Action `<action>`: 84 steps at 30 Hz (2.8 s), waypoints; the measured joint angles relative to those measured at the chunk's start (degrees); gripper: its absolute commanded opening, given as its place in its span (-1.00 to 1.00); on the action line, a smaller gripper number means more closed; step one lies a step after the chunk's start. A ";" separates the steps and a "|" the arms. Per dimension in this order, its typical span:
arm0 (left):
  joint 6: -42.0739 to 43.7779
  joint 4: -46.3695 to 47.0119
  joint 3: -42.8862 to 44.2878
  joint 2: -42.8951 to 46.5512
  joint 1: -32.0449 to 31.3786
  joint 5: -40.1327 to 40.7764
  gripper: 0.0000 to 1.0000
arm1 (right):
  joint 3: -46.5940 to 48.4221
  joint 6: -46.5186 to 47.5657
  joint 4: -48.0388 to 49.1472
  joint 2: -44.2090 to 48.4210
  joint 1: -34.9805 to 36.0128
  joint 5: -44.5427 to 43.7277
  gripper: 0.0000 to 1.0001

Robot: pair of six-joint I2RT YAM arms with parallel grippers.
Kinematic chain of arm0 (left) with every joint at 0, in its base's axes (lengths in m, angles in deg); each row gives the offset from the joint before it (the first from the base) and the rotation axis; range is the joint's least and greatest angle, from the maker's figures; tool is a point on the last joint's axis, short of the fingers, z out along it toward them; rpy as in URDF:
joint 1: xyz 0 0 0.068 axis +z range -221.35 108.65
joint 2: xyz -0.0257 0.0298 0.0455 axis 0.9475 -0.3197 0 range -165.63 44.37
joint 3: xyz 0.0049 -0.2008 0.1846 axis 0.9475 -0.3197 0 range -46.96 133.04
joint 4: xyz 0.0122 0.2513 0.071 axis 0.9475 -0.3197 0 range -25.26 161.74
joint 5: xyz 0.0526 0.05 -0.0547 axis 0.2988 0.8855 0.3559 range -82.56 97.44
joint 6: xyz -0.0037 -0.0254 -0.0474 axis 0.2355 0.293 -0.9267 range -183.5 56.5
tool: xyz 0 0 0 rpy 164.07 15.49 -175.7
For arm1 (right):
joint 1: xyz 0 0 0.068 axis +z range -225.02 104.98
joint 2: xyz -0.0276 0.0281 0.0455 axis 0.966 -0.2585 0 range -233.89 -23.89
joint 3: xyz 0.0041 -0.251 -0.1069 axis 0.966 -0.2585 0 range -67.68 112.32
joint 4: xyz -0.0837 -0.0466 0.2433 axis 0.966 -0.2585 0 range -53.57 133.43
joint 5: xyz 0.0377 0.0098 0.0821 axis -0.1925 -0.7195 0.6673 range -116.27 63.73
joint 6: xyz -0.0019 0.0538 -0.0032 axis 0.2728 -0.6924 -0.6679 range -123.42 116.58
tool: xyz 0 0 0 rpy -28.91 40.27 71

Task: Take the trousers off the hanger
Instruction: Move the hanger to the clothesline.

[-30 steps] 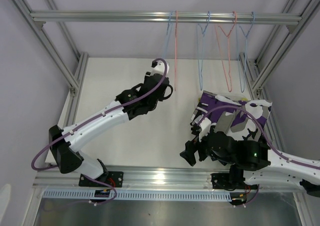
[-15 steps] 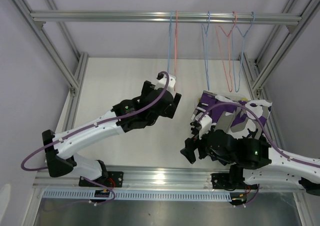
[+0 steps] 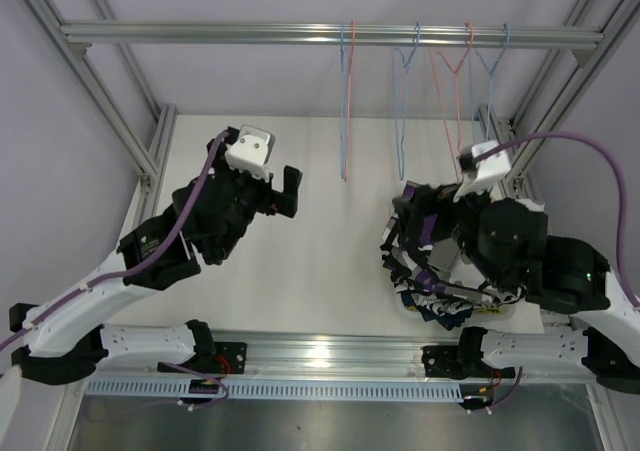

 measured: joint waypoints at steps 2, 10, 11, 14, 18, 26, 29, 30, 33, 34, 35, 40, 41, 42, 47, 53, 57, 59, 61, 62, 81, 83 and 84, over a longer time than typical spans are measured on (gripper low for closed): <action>5.18 6.99 -5.53 3.02 0.28 2.47 0.99 | 5.53 1.46 -1.31 -2.58 -4.44 -4.68 0.93; 7.19 15.85 -17.64 7.50 8.83 1.20 0.99 | 19.56 5.38 -5.25 -10.43 -28.52 -5.25 0.96; 6.88 16.48 -18.88 7.91 9.92 0.96 0.99 | 20.55 5.49 -5.81 -11.19 -31.54 -3.72 0.96; 5.70 20.33 -23.78 9.60 11.32 0.46 0.99 | 21.29 5.29 -8.17 -13.66 -46.14 5.92 0.95; 5.33 25.05 -31.71 12.96 12.57 0.35 0.99 | 20.15 4.57 -9.16 -16.52 -61.16 17.77 0.94; 5.20 28.26 -33.22 14.86 12.72 -0.28 0.99 | 15.32 3.52 -7.76 -21.29 -68.61 30.56 0.92; 5.18 29.03 -33.27 15.76 12.72 -0.76 0.99 | 13.27 3.26 -6.69 -21.81 -69.75 32.94 0.91; 5.18 29.22 -33.27 15.96 12.72 -0.81 0.99 | 12.46 3.19 -5.97 -21.86 -69.90 33.42 0.92; 5.18 29.97 -33.29 16.35 12.72 -1.01 0.99 | 10.08 2.93 -4.31 -21.86 -70.31 35.41 0.92; 5.16 30.03 -33.29 16.37 12.72 -1.03 0.99 | 9.25 2.75 -3.63 -21.86 -70.64 36.06 0.92; 5.16 30.03 -33.31 16.39 12.72 -1.11 0.99 | 8.52 2.56 -3.13 -21.86 -70.93 36.46 0.93; 5.18 30.14 -33.73 16.39 12.72 -1.27 0.99 | 6.93 2.23 -1.44 -21.92 -71.87 37.57 0.93; 5.18 30.16 -33.81 16.39 12.72 -1.27 0.99 | 6.93 2.21 -1.07 -21.97 -71.97 37.75 0.93; 5.18 30.21 -33.86 16.39 12.72 -1.27 0.99 | 6.93 2.19 -0.79 -21.97 -72.08 38.07 0.92; 5.18 30.45 -34.07 16.37 12.72 -1.40 0.99 | 6.91 2.14 0.31 -22.08 -72.32 39.39 0.92; 5.18 30.49 -34.16 16.35 12.72 -1.66 0.99 | 4.92 2.21 1.75 -22.18 -74.16 39.28 0.73; 5.18 30.49 -34.16 16.35 12.72 -2.16 0.99 | 2.10 2.16 2.27 -21.88 -74.36 38.75 0.54; 5.18 30.49 -34.16 16.35 12.72 -2.27 0.99 | 0.74 2.23 2.40 -21.38 -74.31 38.64 0.40; 5.18 30.49 -34.16 16.35 12.72 -2.32 0.99 | -0.46 2.23 2.60 -20.57 -74.36 38.69 0.17; 5.18 30.49 -34.16 16.35 12.72 -2.32 0.99 | -0.94 2.21 2.84 -20.15 -74.36 38.86 0.12; 5.18 30.47 -34.16 16.41 12.72 -2.91 0.99 | -4.35 4.70 4.90 -17.27 -64.63 37.70 -0.88; 5.18 30.49 -34.16 16.41 12.72 -2.91 0.99 | -4.37 5.09 4.83 -17.27 -63.95 36.63 -0.89; 5.18 30.49 -34.16 16.41 12.72 -2.93 0.99 | -4.37 5.18 4.63 -17.27 -63.58 36.06 -0.90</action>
